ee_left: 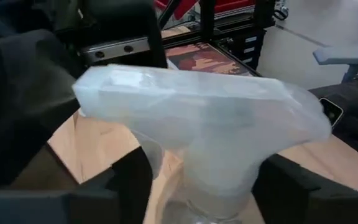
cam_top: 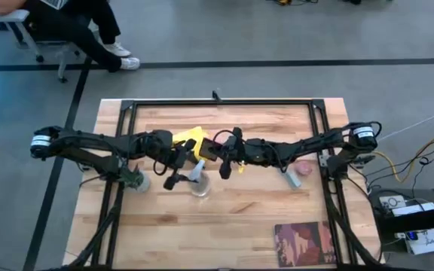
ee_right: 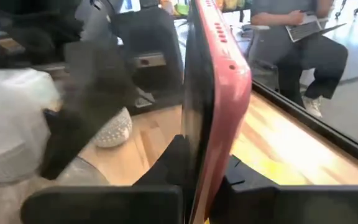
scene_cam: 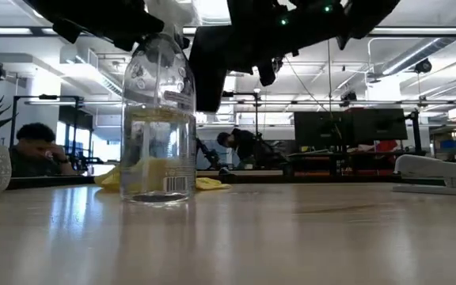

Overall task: Apply microfiber cloth
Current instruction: Spray the front and back of the cellphone using the spray bottle

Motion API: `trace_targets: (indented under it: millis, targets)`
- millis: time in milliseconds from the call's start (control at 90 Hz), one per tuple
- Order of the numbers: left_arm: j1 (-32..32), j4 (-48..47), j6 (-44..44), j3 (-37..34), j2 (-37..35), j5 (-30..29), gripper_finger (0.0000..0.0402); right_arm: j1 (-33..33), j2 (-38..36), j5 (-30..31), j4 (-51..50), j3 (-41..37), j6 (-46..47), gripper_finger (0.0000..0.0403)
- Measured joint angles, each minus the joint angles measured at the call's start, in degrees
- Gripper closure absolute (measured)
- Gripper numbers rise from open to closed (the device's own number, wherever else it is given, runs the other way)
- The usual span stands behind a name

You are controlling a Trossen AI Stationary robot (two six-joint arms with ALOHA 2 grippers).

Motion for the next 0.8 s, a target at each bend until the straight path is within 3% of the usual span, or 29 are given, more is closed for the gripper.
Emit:
trace_targets:
  millis: [111, 222, 444, 600, 800]
  targets:
    - [0.0, 0.0, 0.2, 0.0, 0.0, -0.3, 0.0250, 0.0, -0.4, 0.0, -0.1, 0.0, -0.7, 0.0400]
    - [0.0, -0.4, 0.3, 0.0, -0.1, -0.5, 0.0256, 0.1, -1.2, 0.0, -0.3, 0.0, -1.1, 0.0400]
    - [0.1, -2.6, 0.1, 0.0, -1.5, -0.9, 0.0196, 0.8, -4.6, -2.9, -2.7, 0.0, -3.0, 0.0400]
    - [0.0, -3.5, -0.4, 0.0, -2.2, -0.9, 0.0164, 0.8, -7.9, -11.7, -11.1, -0.1, -3.0, 0.0400]
    - [0.0, -4.9, -0.5, 0.0, -2.7, -0.5, 0.0152, 0.8, -12.4, -15.1, -24.8, -0.1, -3.3, 0.0400]
